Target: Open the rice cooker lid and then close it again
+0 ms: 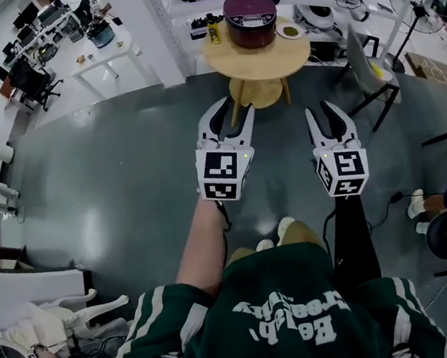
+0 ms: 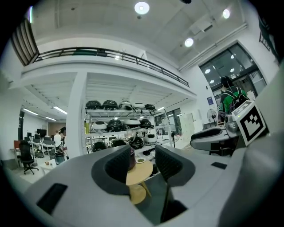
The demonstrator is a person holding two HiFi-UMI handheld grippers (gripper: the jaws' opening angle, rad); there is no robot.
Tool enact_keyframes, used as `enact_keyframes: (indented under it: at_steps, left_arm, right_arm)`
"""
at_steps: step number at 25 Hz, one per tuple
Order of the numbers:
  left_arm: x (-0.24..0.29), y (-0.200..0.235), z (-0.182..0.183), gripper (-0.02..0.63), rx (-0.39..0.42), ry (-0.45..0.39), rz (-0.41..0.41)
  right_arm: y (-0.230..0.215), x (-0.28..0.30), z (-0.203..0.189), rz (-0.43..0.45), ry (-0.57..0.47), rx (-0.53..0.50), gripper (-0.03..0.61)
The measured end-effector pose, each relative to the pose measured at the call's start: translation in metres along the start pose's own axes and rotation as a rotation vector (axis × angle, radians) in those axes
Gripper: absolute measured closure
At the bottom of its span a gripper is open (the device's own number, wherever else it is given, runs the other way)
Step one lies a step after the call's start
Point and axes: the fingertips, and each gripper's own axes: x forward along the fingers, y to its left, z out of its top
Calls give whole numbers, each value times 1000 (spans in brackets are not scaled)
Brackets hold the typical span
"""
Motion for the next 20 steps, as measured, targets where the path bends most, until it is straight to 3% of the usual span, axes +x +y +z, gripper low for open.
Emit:
enact_keyframes:
  at_steps: [10, 20]
  left_arm:
    - [87, 18, -24, 449, 17, -6, -8]
    - [246, 86, -23, 449, 42, -14, 56]
  right_arm:
    - [-39, 83, -23, 20, -11, -11, 428]
    - [-102, 260, -14, 116, -49, -66, 420]
